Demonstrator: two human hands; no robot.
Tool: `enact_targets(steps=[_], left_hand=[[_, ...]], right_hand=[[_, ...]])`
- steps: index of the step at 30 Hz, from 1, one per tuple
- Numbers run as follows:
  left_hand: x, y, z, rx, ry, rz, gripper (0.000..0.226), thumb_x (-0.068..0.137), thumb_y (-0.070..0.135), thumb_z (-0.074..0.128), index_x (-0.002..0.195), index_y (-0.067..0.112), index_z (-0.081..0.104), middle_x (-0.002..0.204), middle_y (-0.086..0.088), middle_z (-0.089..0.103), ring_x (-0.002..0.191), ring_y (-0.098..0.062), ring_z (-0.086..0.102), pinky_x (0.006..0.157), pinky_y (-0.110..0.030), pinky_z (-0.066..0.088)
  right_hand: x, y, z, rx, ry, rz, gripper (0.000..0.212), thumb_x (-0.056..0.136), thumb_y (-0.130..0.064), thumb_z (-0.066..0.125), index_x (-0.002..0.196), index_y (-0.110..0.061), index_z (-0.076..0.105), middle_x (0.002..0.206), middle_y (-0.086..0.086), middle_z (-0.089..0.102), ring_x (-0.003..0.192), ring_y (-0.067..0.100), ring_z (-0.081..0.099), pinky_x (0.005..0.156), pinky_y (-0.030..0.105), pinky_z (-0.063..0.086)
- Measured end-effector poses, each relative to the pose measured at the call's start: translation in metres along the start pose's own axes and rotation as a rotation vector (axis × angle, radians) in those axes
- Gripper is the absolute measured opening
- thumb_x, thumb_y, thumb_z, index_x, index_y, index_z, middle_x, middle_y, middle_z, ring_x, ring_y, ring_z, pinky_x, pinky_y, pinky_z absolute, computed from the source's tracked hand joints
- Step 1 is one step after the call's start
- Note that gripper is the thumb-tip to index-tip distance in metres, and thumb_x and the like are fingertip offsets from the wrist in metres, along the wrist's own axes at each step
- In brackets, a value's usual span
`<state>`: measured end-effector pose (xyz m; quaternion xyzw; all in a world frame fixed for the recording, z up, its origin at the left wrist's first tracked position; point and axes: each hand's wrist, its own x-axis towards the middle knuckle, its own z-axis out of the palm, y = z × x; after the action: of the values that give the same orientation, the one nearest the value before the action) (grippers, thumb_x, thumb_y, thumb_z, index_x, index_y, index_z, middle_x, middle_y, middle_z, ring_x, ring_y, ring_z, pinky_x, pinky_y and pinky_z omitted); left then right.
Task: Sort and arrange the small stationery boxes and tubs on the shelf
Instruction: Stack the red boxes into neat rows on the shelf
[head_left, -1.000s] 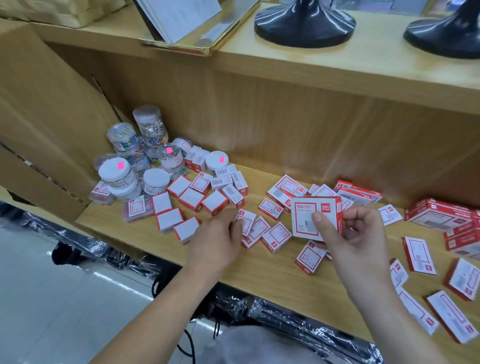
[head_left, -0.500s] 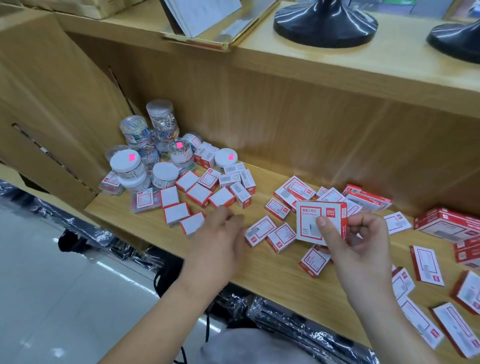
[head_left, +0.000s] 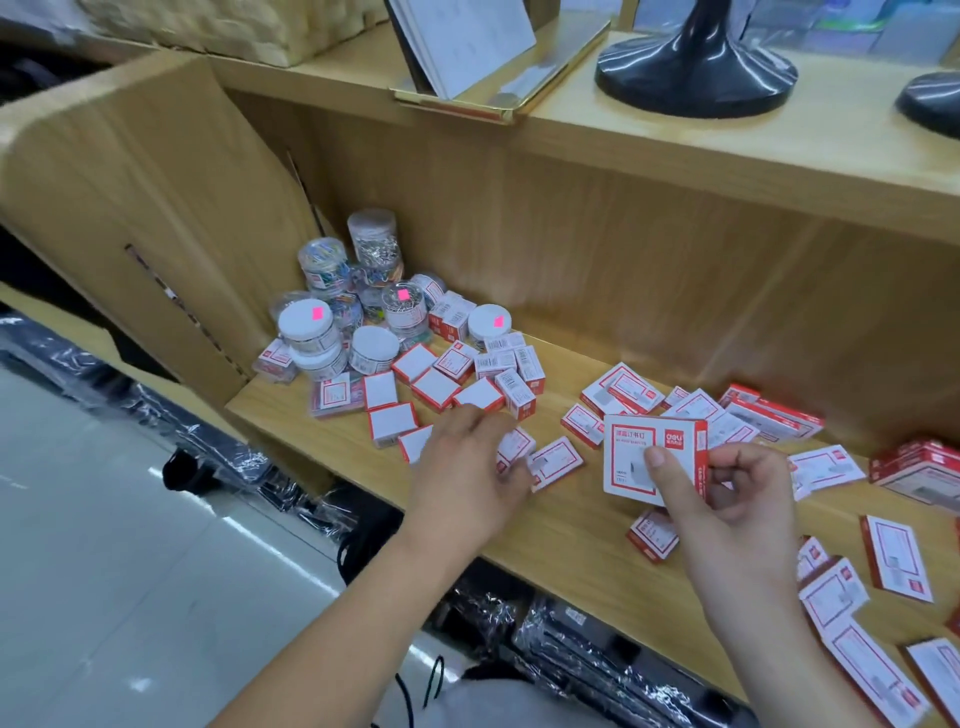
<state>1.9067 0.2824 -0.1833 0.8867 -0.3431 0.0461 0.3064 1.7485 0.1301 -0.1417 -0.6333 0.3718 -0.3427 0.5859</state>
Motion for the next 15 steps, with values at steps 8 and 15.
enact_targets(steps=[8,15], left_hand=[[0.008,-0.010,-0.013,0.236,0.072,0.123,0.018,0.084,0.025,0.075,0.099,0.016,0.072,0.106,-0.003,0.061,0.094,-0.028,0.054,0.074,-0.040,0.049],[0.007,0.045,0.030,0.401,-0.364,0.255,0.033,0.085,0.011,0.064,0.118,0.015,0.064,0.112,-0.008,0.061,0.108,-0.031,0.055,0.077,-0.040,0.049]], right_hand=[[0.002,-0.007,-0.004,0.002,0.019,-0.008,0.042,0.072,-0.034,0.082,0.096,-0.025,0.049,0.096,0.002,0.066,0.089,0.013,0.068,0.085,0.047,0.056],[0.006,-0.003,-0.019,0.009,0.080,-0.007,0.041,0.077,-0.023,0.083,0.100,-0.018,0.050,0.097,0.008,0.068,0.089,0.015,0.070,0.082,0.048,0.058]])
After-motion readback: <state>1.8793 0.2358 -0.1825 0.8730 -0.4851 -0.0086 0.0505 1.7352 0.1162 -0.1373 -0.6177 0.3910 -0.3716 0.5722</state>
